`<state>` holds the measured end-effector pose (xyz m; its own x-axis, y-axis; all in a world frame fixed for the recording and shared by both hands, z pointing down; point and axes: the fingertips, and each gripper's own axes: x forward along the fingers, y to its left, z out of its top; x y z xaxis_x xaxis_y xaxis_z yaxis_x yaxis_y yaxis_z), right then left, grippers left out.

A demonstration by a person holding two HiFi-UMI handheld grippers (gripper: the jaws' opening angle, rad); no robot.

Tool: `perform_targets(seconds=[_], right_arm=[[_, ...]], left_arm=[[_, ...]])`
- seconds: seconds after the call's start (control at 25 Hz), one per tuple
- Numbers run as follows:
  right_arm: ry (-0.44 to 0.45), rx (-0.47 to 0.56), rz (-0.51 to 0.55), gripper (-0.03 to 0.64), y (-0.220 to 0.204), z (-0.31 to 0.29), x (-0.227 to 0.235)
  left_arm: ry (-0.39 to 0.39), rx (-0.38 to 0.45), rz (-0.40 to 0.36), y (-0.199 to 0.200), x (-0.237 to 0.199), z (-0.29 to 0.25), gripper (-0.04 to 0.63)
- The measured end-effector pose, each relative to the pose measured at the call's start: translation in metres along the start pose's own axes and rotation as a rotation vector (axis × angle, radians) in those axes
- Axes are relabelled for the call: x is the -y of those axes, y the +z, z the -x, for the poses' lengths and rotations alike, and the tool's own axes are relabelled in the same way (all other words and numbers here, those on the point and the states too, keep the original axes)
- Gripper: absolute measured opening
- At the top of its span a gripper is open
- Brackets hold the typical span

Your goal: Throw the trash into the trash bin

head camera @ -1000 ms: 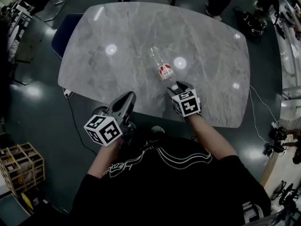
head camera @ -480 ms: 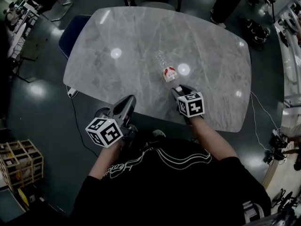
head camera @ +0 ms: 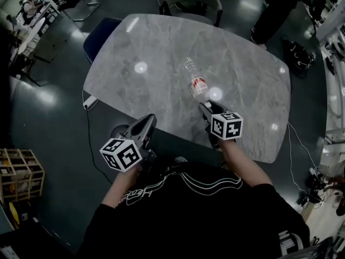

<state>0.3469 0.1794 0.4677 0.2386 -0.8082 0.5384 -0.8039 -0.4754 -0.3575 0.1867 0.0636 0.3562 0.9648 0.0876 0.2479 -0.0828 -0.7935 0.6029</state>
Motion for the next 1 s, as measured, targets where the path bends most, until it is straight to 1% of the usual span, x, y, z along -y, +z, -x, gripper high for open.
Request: perform_targets(seconds=[0.12,0.28,0.44,0.6,0.72,0.8,1.0], right_arm=[[0.058,0.045,0.035,0.176,0.023,0.002,-0.025],[0.16,0.097,0.069,0.176,0.056,-0.006,-0.074],[0.277,0.117,0.119,0.176,0.074,-0.017,-0.127],[0.413,0.096,0.181,0.176,0.08,-0.034,-0.196],[0.5,0.073,0.23,0.176,0.078,-0.05,-0.249],[0.55,0.057,0.261,0.176,0.073,-0.062,-0.283],[0.654,-0.03,0.293,0.176,0.044,-0.099,-0.361]], left_arm=[[0.042,0.036,0.013,0.003,-0.01,0.018,0.006],[0.104,0.091,0.032,0.014,-0.031,0.046,0.006],[0.176,0.147,0.057,0.017,-0.055,0.077,0.006],[0.283,0.219,0.102,0.019,-0.086,0.128,0.006],[0.356,0.263,0.122,0.022,-0.11,0.168,0.006],[0.401,0.288,0.142,0.021,-0.13,0.194,0.006],[0.503,0.336,0.241,0.007,-0.179,0.257,0.006]])
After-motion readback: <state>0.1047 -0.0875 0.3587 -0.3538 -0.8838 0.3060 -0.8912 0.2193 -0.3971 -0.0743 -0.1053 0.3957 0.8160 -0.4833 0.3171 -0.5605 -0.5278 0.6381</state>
